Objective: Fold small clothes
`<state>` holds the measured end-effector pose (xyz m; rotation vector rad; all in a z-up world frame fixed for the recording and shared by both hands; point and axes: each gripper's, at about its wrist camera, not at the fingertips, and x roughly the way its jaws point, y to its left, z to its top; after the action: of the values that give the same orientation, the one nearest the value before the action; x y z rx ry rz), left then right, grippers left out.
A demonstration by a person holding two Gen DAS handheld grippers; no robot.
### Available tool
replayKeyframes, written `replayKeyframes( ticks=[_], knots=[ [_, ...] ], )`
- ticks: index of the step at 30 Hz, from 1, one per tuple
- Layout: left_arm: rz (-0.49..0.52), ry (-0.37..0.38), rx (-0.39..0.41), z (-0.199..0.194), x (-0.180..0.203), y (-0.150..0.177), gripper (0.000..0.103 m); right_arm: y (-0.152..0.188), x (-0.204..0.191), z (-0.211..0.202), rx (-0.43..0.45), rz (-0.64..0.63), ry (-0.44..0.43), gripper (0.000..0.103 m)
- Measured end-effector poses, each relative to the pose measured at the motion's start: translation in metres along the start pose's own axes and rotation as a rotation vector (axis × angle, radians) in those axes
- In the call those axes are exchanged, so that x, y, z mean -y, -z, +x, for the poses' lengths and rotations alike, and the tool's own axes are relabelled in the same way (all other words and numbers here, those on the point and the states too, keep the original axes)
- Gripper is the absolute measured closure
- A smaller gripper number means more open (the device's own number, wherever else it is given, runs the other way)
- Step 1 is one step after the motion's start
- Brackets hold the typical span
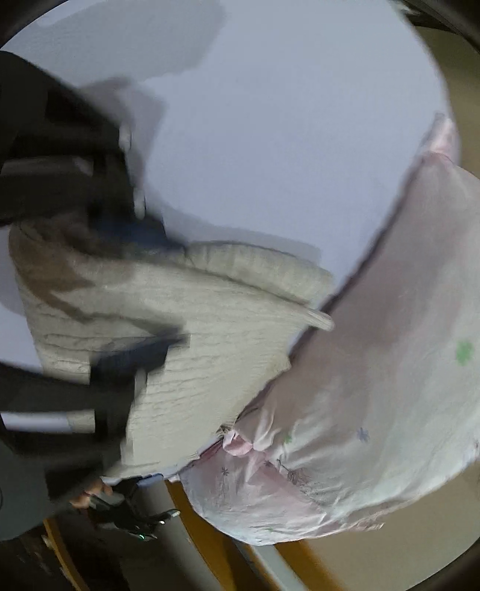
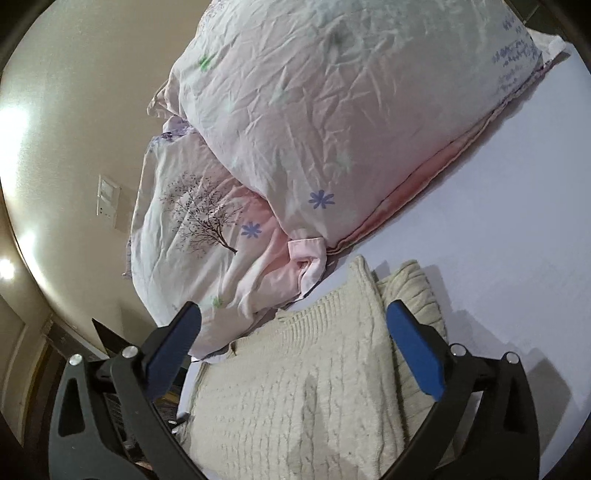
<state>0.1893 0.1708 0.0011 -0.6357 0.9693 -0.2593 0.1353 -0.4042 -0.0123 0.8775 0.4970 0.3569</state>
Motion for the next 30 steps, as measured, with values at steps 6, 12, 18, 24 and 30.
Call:
replayKeyframes(
  ticks=[6, 12, 18, 24, 30],
  knots=[
    [-0.086, 0.231, 0.049, -0.015, 0.037, -0.001, 0.088, -0.004, 0.004, -0.005, 0.001, 0.050, -0.062, 0.003],
    [0.142, 0.541, 0.013, 0.003, 0.199, 0.015, 0.088, -0.011, -0.007, -0.030, 0.075, 0.000, -0.079, 0.003],
    [0.370, 0.491, -0.290, 0.146, 0.334, 0.089, 0.087, -0.025, 0.011, -0.049, 0.115, 0.013, 0.012, 0.003],
    [0.373, 0.601, -0.178, 0.099, 0.319, 0.081, 0.071, -0.037, 0.029, -0.063, 0.089, 0.054, 0.084, 0.003],
    [0.346, 0.215, -0.060, 0.064, 0.241, 0.059, 0.039, -0.036, 0.038, -0.028, -0.314, 0.067, 0.101, 0.002]
  ],
)
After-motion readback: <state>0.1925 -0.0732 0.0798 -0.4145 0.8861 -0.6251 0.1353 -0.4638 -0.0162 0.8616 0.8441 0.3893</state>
